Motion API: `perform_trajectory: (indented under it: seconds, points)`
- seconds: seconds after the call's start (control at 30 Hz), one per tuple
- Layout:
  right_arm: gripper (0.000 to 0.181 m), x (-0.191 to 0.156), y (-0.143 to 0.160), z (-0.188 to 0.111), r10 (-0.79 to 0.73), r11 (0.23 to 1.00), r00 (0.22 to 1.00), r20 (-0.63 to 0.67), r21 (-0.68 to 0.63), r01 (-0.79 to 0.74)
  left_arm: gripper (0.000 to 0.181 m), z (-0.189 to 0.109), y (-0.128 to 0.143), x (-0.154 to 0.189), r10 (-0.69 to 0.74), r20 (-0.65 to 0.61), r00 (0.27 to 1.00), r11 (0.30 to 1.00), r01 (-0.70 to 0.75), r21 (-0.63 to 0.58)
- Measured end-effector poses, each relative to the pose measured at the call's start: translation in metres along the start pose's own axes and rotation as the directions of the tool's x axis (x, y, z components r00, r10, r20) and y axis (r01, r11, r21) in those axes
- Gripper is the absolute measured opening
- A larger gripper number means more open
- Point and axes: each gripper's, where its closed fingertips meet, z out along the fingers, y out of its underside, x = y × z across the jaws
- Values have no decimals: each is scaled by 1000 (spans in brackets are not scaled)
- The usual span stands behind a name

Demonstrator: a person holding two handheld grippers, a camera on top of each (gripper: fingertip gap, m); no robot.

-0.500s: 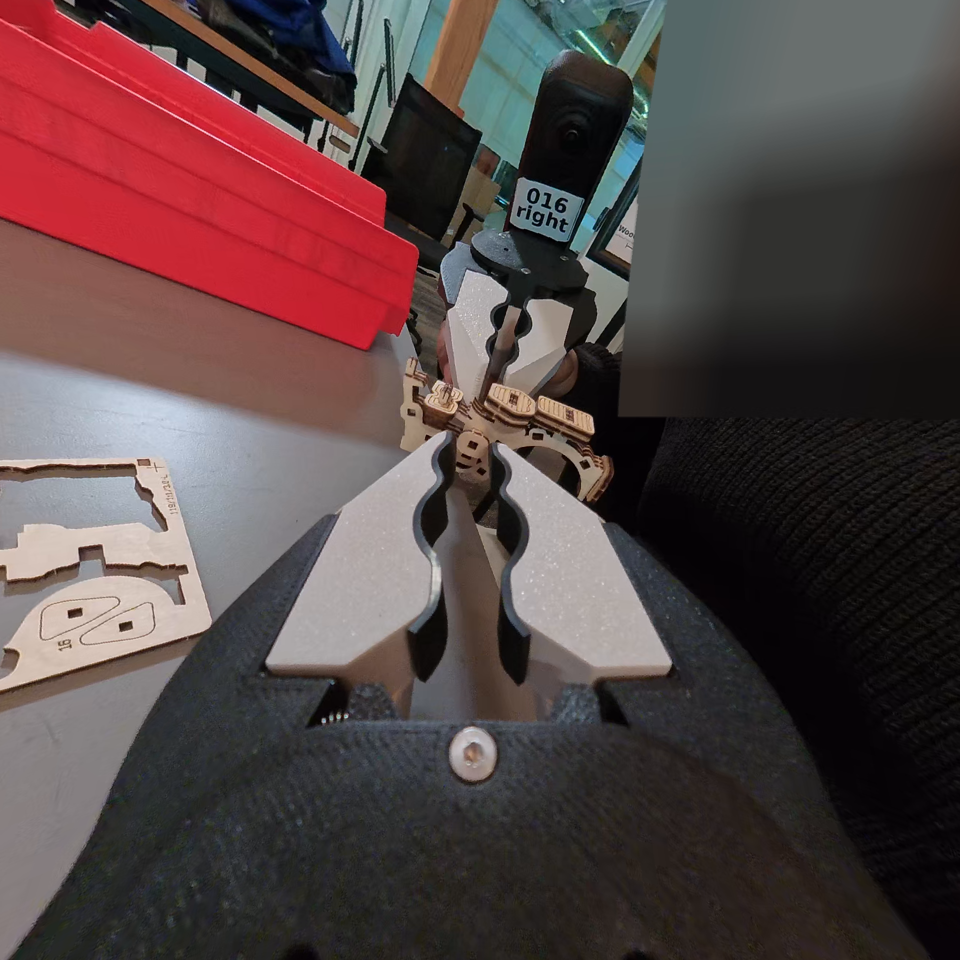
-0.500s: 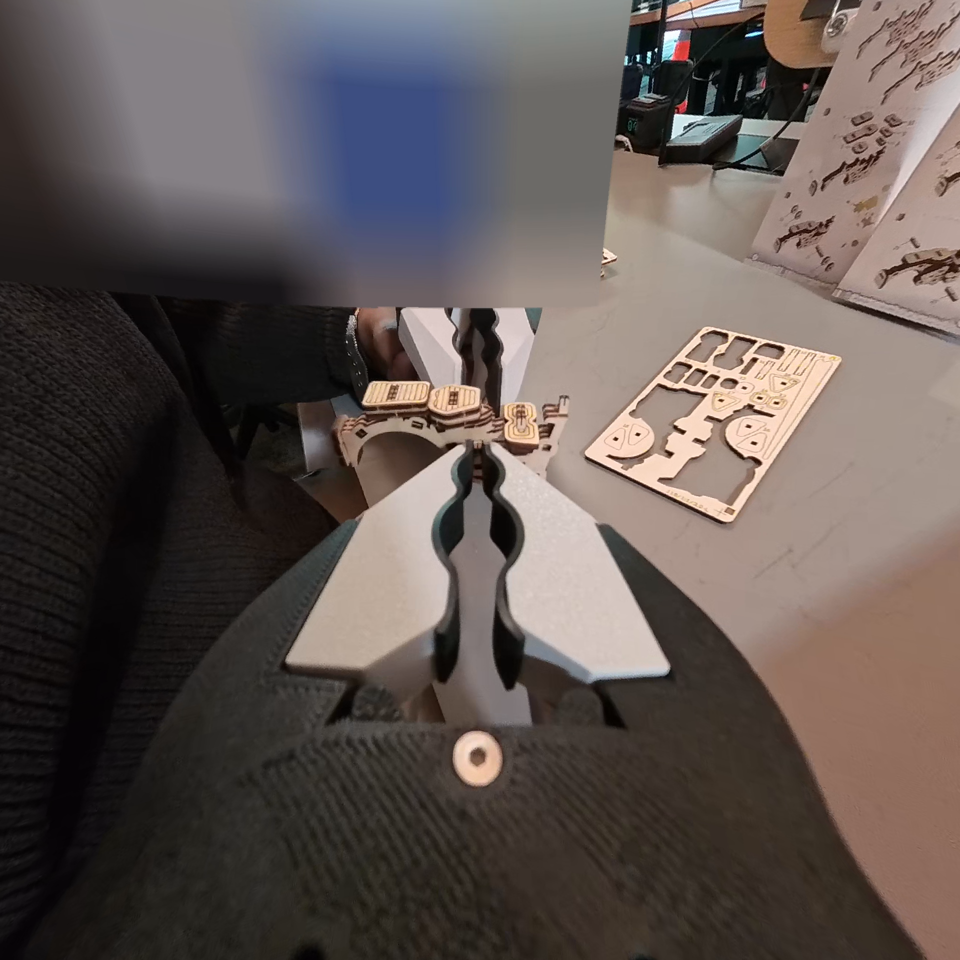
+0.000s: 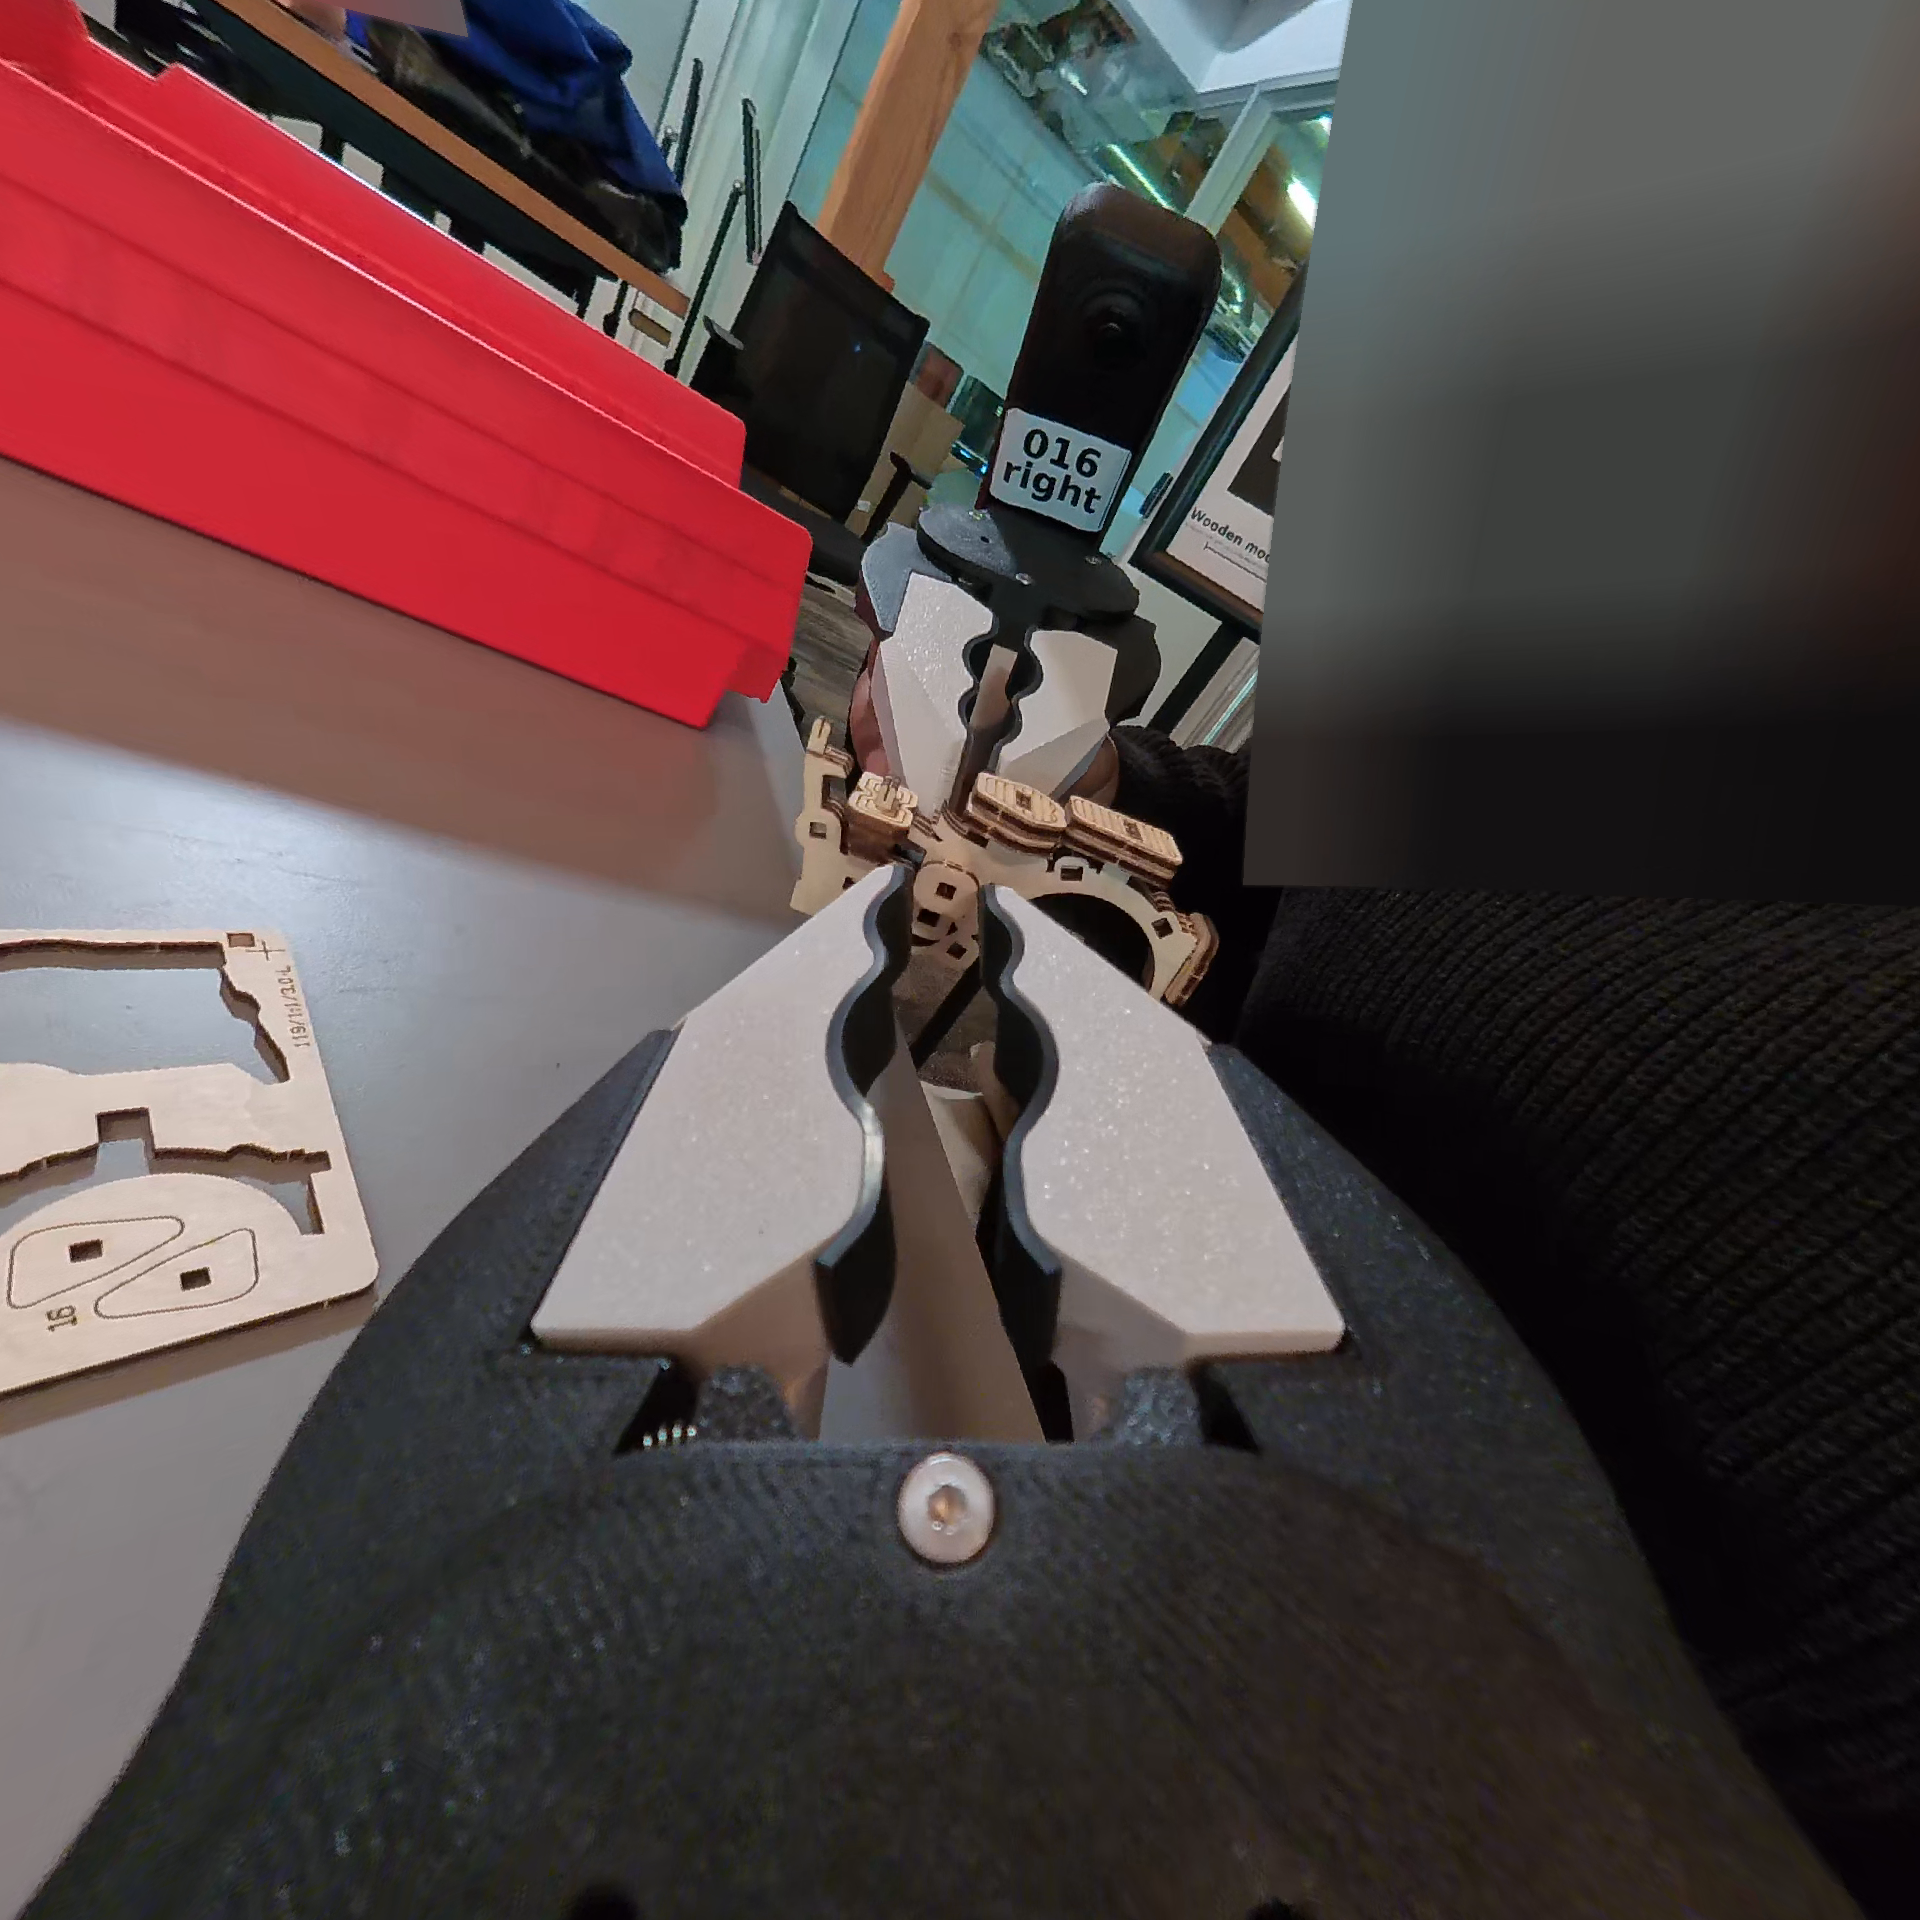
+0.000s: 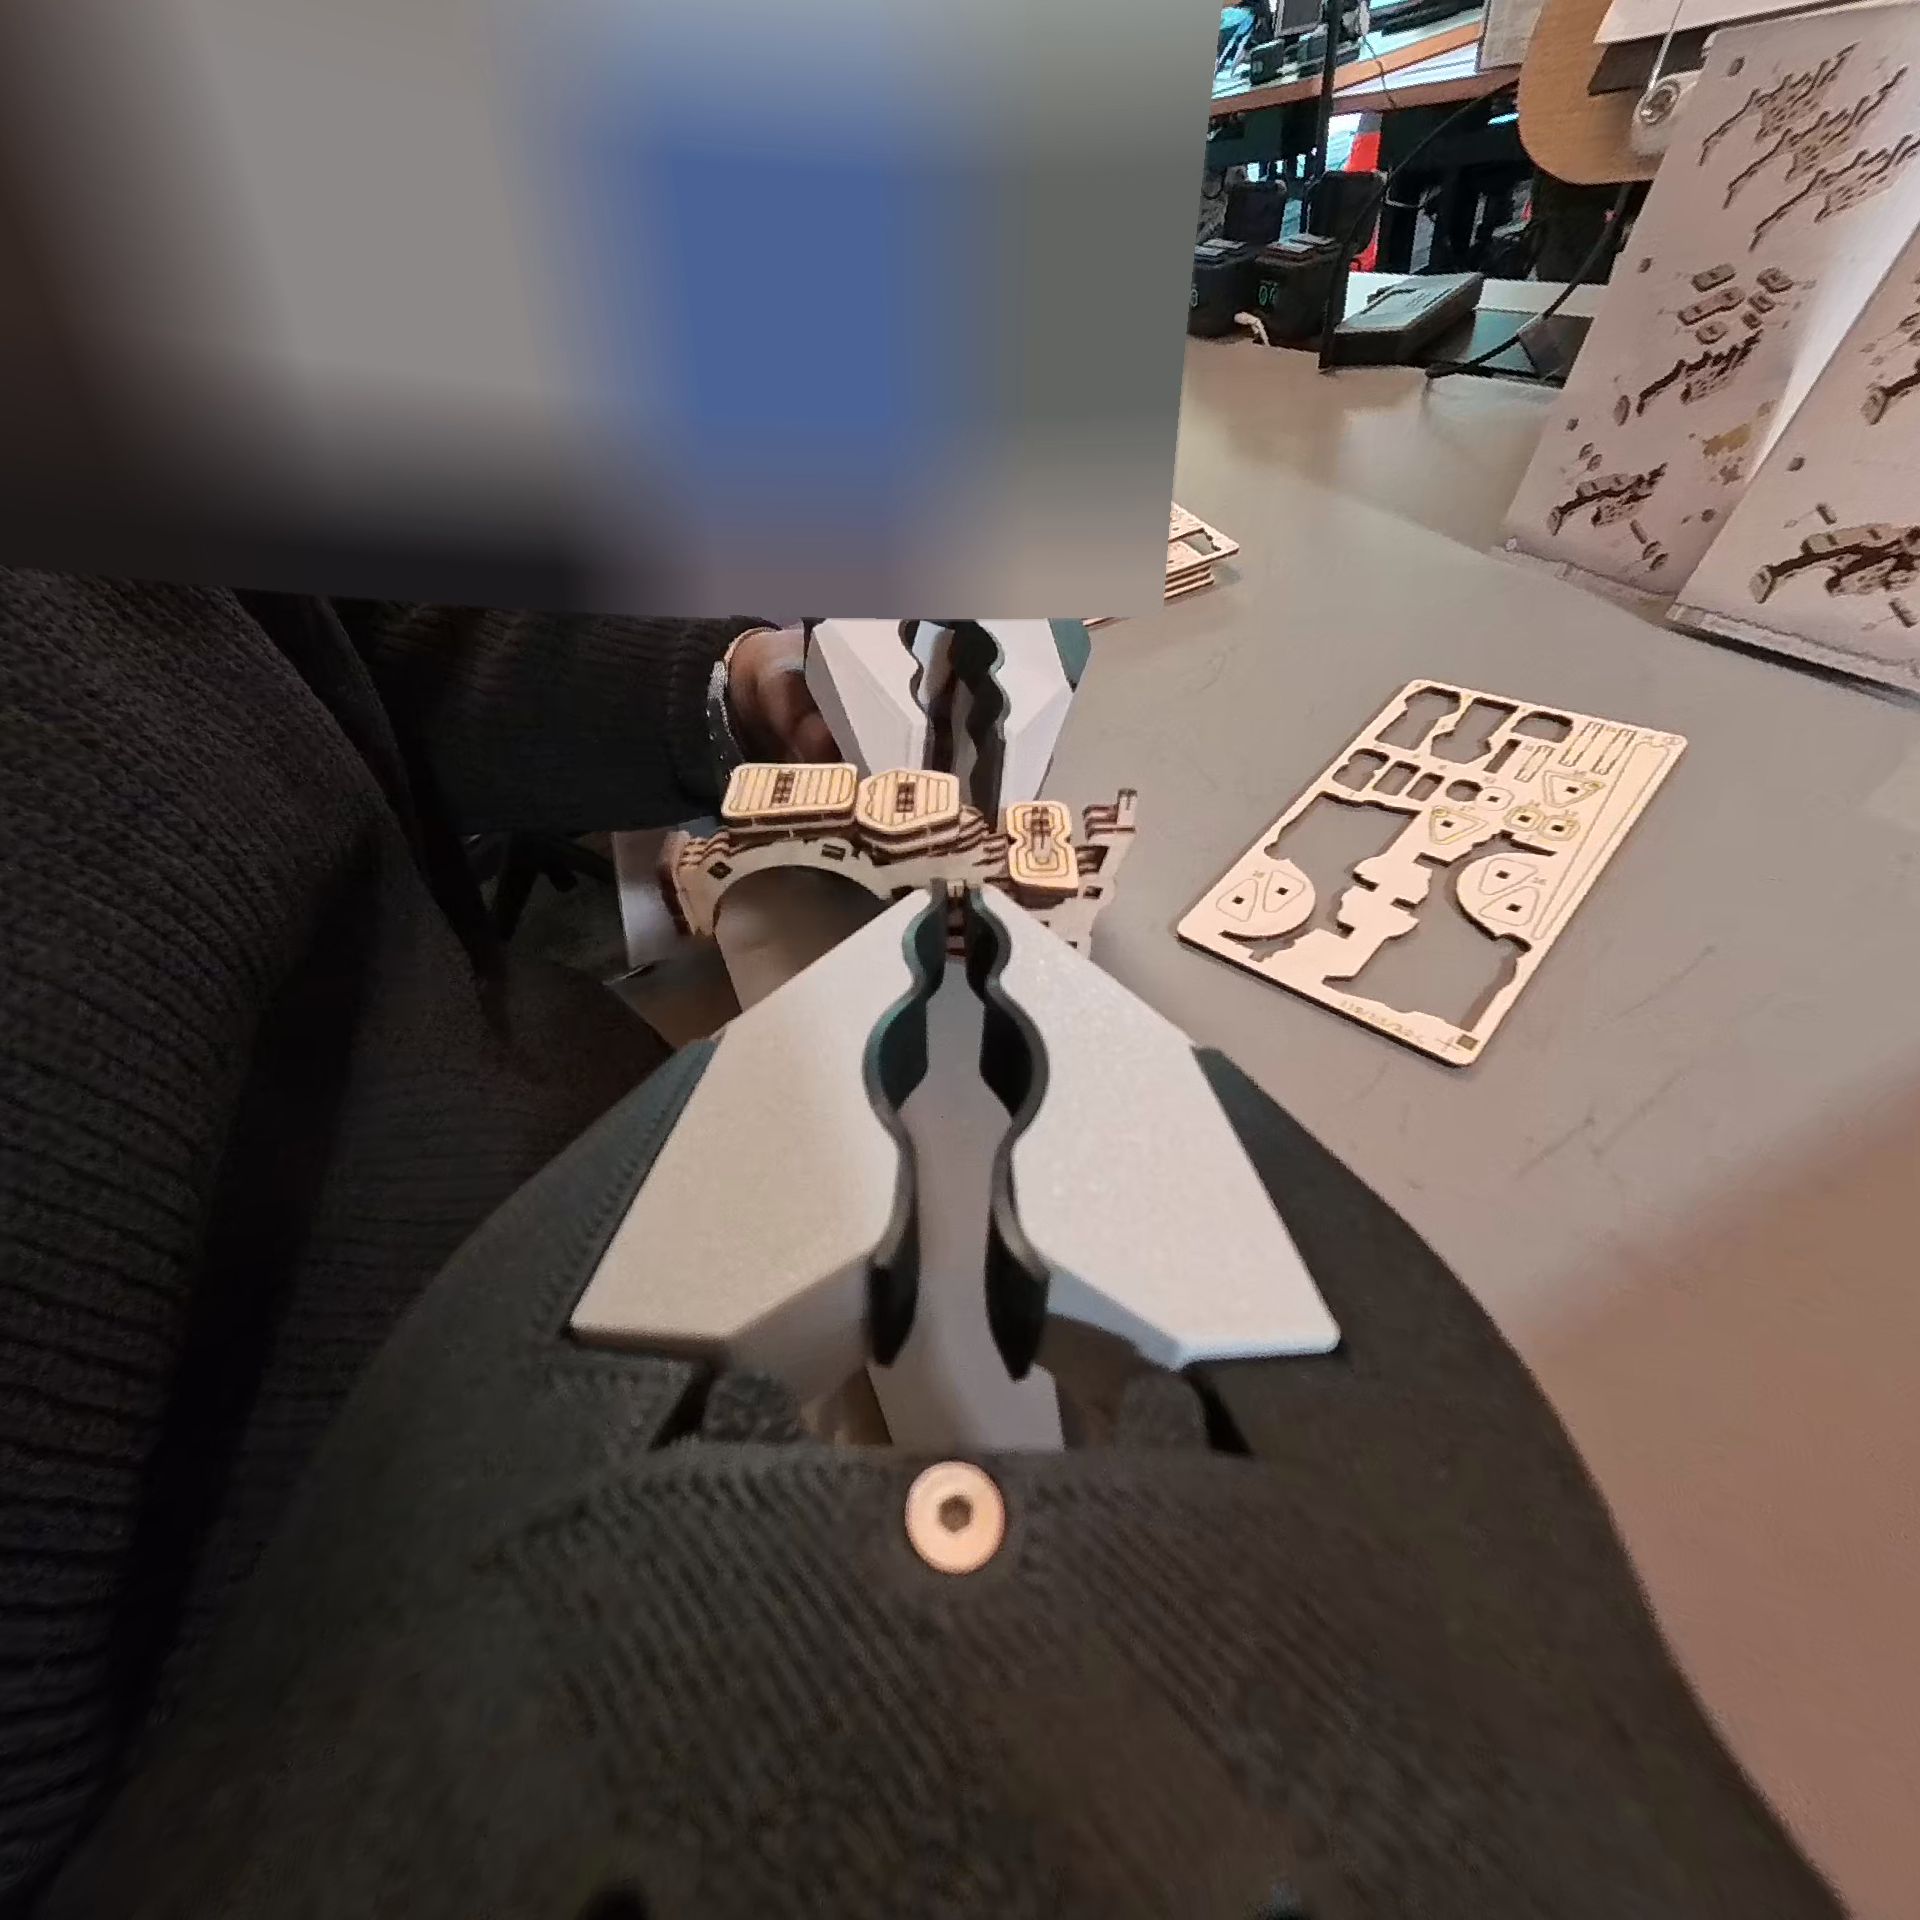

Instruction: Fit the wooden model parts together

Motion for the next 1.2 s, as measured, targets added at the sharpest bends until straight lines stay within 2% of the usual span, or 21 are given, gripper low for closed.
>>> perform_trajectory:
  seconds: [0.67, 0.93, 1.2]
  points:
    - [1, 2, -2, -2, 7, 1000, 1000, -7, 11, -6, 13, -4, -3, -1, -7, -6, 1000, 1000, 7, 16]
    - [1, 2, -3, -3, 17, 1000, 1000, 1, 19, -17, 6, -9, -10, 0, -34, -31, 999, 997, 36, 61]
    - [1, 2, -3, -3, 19, 1000, 1000, 3, 24, -19, 1, -5, -7, 1, -37, -29, 999, 998, 38, 45]
